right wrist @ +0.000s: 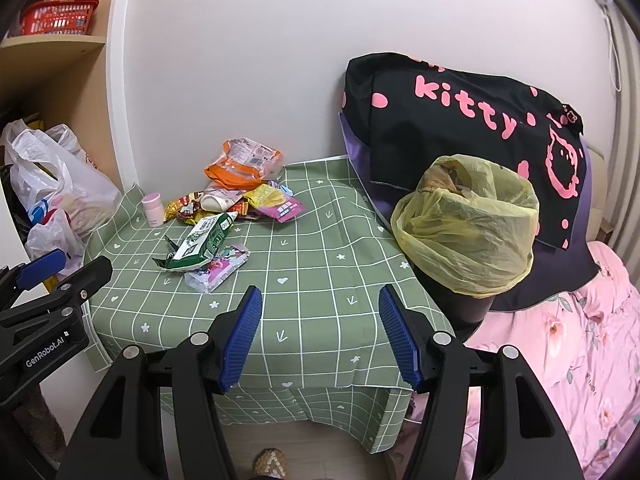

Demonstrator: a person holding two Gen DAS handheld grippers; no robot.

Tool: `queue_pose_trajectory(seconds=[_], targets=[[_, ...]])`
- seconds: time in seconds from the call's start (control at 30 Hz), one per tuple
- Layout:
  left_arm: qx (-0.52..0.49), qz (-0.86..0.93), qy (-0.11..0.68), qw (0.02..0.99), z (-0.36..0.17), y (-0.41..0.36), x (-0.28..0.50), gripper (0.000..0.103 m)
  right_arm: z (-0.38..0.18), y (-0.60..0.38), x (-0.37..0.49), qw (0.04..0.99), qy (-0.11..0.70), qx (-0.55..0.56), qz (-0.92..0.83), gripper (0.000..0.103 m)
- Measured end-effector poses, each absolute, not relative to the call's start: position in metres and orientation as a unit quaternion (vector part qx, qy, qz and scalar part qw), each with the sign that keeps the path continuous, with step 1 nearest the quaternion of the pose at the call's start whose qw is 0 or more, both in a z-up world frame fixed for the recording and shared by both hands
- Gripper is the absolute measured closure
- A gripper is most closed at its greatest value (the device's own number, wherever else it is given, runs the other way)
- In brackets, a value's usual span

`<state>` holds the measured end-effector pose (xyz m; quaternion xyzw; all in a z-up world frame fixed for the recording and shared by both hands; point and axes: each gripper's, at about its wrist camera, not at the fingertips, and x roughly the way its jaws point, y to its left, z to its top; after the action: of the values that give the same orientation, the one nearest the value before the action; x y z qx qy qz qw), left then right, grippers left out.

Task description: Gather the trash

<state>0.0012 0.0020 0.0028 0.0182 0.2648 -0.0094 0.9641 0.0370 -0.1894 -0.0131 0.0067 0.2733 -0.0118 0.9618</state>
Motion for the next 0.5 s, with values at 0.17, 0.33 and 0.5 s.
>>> queue_pose_trajectory(seconds=[0.17,0.33,0.5], targets=[[0.018,-0.009,0.264,0.964,0.0027,0.001,0.001,0.035,-0.0127,-0.191,0.037,0.962,0.272,0.008,-0.013,0.046],[0.018,-0.009,0.265,0.964,0.0026,0.0,0.0007,0.035,-0.0128,-0.1923,0.0372,0.962,0.273,0.01,-0.017,0.046],[0.018,-0.009,0.264,0.964,0.0028,-0.0004,0.0008,0.035,-0.0132,-0.1932,0.0372,0.962,0.272,0.011,-0.018,0.046]])
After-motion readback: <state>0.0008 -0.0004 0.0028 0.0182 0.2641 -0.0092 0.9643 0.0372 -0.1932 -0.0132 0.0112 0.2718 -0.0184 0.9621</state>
